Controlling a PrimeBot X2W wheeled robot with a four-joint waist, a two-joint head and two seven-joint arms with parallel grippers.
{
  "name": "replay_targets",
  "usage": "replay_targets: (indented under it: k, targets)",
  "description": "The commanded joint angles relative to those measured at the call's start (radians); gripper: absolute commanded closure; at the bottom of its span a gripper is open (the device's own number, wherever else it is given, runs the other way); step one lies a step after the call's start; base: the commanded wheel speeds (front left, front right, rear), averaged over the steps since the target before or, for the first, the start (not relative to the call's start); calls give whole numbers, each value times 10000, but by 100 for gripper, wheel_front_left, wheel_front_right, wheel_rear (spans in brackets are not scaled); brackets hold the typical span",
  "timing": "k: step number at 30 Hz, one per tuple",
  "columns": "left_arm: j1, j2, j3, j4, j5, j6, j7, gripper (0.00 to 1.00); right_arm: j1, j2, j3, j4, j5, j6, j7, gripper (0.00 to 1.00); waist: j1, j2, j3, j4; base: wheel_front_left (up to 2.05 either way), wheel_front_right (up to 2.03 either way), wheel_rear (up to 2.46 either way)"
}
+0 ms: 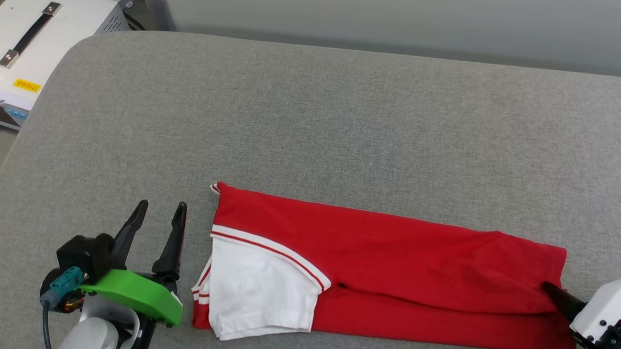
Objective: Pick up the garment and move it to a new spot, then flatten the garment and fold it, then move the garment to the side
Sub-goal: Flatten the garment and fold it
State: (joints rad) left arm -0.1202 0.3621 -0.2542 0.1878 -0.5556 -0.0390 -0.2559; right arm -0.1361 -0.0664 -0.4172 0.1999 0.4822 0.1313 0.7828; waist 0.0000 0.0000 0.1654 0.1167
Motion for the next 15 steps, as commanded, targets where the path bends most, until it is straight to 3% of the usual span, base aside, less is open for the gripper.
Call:
replay_targets:
  k: [1, 15]
  targets:
    - [112, -133, 134, 53, 179, -130, -57, 0, -114, 103, 85, 290, 99, -6, -27, 0, 0, 0, 31, 25, 0, 0, 0]
    - [-18, -686, 785, 531, 871, -703, -58, 0, -311, 157, 1282, 1410, 580, -6, -537, 0, 0, 0, 113, 28, 0, 0, 0]
